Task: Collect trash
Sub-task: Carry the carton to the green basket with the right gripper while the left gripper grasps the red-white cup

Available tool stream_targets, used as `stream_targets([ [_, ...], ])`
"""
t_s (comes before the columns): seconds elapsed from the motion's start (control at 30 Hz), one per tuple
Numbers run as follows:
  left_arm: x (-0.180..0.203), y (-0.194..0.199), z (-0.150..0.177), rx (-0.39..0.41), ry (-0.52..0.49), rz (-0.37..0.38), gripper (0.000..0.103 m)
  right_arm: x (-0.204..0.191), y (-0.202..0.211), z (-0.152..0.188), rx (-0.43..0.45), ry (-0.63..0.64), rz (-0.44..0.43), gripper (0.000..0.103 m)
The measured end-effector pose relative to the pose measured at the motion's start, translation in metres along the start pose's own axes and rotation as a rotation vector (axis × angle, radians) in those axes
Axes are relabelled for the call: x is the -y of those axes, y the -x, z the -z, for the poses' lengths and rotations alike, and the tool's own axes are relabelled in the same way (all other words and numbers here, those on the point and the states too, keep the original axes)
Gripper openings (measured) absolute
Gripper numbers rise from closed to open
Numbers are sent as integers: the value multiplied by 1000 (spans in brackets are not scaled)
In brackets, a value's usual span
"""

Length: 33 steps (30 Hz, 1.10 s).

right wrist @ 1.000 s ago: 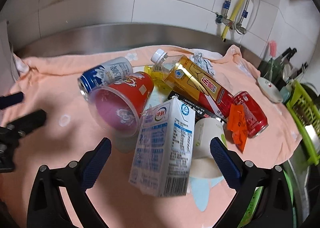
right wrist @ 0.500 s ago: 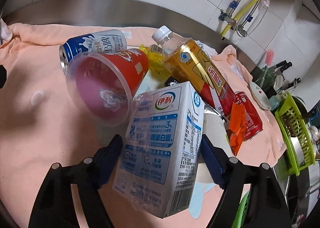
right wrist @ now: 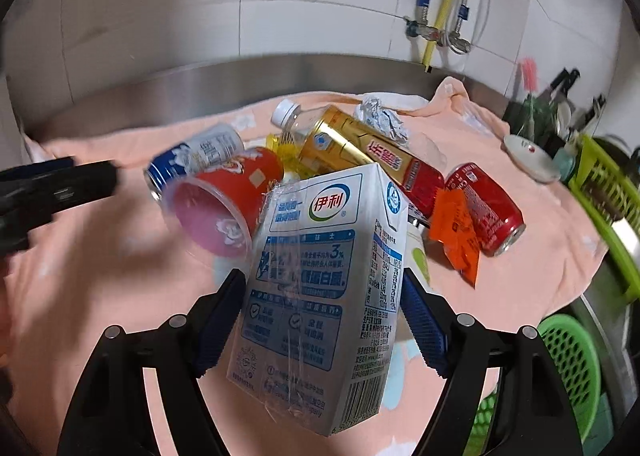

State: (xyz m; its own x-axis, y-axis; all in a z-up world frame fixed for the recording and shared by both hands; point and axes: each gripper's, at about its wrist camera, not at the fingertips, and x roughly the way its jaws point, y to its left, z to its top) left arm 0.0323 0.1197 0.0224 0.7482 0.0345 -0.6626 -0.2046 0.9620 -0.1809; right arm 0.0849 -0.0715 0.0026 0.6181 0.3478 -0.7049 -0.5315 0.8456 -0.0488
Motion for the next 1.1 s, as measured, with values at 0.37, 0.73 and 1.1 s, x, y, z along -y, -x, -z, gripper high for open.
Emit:
stream_targets([
  [0.37, 34, -77, -41, -207, -85, 103, 90, 59, 44, 13, 32, -123, -51, 74],
  [0.73, 41, -127, -42, -359, -122, 48, 82, 145, 59, 47, 22, -284, 62, 74],
  [1.1, 41, -141, -34, -394, -139, 10, 72, 217, 49, 93, -58, -425, 163, 75],
])
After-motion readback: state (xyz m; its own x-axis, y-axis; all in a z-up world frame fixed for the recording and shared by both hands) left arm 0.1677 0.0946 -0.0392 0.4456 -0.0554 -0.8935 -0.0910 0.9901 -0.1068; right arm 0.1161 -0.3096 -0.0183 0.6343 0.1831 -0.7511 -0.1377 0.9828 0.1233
